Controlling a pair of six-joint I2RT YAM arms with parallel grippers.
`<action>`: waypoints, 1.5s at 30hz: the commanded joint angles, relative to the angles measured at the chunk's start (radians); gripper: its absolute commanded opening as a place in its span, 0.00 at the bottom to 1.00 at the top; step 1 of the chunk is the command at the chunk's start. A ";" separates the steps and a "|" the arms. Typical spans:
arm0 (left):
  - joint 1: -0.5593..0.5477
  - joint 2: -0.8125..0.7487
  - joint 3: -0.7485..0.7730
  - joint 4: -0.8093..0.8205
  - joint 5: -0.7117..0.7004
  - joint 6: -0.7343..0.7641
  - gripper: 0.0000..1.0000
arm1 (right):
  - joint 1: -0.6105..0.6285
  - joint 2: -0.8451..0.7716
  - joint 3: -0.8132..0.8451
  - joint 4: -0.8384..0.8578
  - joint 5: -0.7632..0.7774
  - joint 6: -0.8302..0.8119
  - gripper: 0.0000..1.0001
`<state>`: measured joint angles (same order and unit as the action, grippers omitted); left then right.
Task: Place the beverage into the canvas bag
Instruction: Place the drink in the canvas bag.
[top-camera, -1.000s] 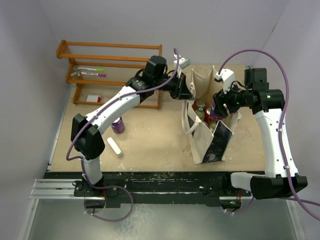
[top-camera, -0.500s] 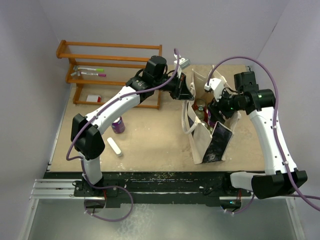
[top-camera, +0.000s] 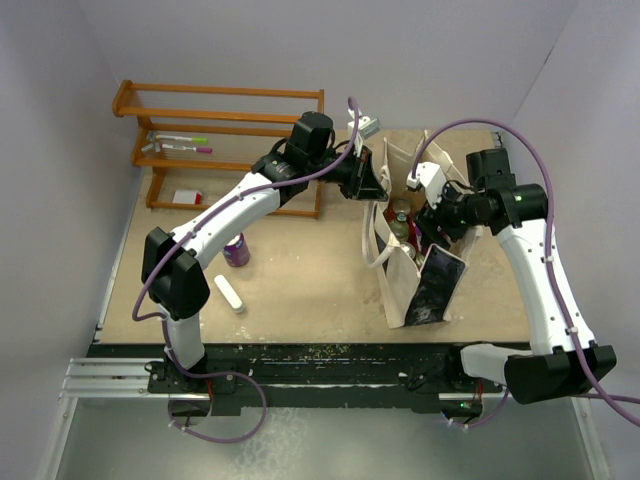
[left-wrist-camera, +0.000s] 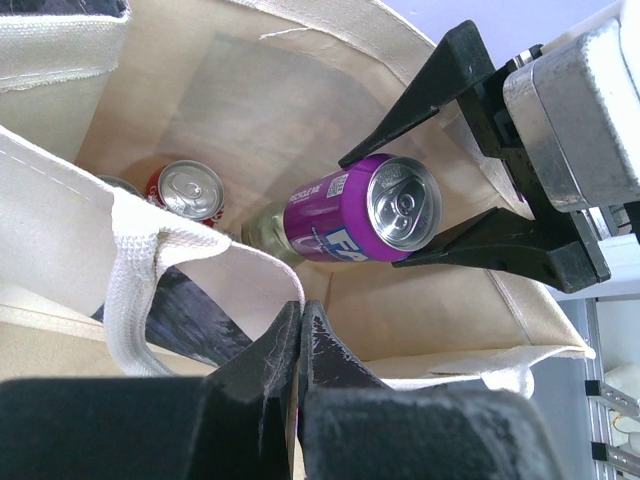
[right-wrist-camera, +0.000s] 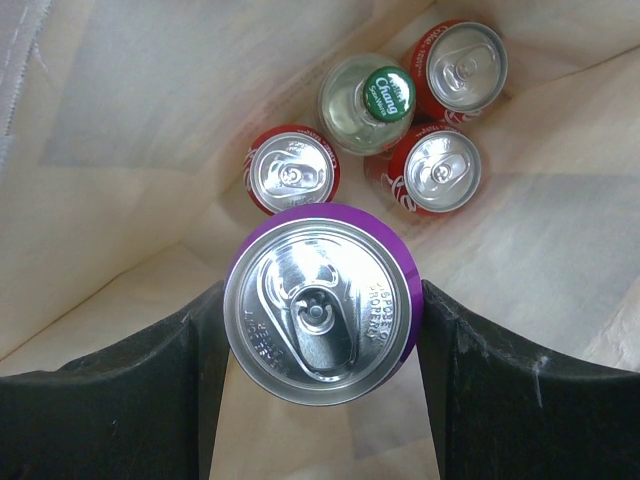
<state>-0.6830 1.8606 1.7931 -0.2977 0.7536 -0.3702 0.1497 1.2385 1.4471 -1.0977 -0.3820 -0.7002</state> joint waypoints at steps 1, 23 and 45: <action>-0.002 -0.026 -0.009 0.019 -0.007 0.029 0.00 | 0.002 -0.045 0.044 -0.009 0.012 0.072 0.00; -0.002 -0.026 -0.013 0.016 0.006 0.034 0.00 | -0.001 -0.100 0.044 -0.157 -0.044 0.060 0.00; -0.002 -0.038 -0.030 0.023 0.007 0.031 0.00 | -0.002 -0.152 -0.186 0.155 0.095 0.154 0.00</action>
<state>-0.6830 1.8572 1.7809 -0.2920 0.7696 -0.3698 0.1497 1.1431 1.2781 -1.0939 -0.3161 -0.5884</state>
